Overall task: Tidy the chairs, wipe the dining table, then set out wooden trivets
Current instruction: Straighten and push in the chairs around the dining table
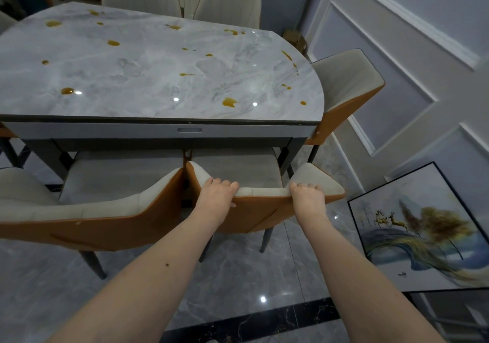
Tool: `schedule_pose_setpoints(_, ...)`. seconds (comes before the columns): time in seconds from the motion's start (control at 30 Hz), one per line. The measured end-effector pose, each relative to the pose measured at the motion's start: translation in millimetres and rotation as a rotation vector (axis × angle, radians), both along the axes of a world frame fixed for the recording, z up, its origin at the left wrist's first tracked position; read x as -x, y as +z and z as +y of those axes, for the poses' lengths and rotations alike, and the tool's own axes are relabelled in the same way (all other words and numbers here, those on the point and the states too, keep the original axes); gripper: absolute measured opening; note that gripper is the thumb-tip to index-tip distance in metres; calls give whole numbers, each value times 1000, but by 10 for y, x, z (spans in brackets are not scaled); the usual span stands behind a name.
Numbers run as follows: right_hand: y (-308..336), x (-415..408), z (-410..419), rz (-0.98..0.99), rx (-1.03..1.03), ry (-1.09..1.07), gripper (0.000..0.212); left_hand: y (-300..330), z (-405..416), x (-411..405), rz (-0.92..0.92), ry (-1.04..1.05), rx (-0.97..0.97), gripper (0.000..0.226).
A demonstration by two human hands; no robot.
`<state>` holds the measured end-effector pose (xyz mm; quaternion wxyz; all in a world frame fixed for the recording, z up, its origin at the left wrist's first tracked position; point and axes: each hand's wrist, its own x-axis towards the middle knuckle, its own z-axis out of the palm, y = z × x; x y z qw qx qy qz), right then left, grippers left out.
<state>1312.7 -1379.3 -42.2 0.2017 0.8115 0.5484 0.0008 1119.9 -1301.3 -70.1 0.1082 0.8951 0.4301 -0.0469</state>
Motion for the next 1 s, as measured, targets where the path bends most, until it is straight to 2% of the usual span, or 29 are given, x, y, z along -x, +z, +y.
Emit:
schedule_pose_setpoints(0.27,67,187,100,11,53,-50,48,124,-25,152,-61,28,12,53)
schedule_pose_setpoints(0.4,85,622,218,131,16,78,45,182,-10,432,-77,89,22,66)
schedule_pose_setpoints(0.47,76,913,265,173,-17,142,44,239,30,598,-64,111,45,66)
schedule_pose_setpoints(0.63,167,1748,444,356,-99,245,51,322,138,1397,-29,181,77,71)
schedule_pose_setpoints(0.8,233,2513,572,566,-39,407,71,350,187,2327,-7,188,188,90)
schedule_pose_setpoints(0.87,207,2787,575,598,-38,463,71,353,219,2667,75,166,181,86)
schedule_pose_setpoints(1.0,121,3147,587,582,-24,473,63,350,341,3257,240,190,152,63)
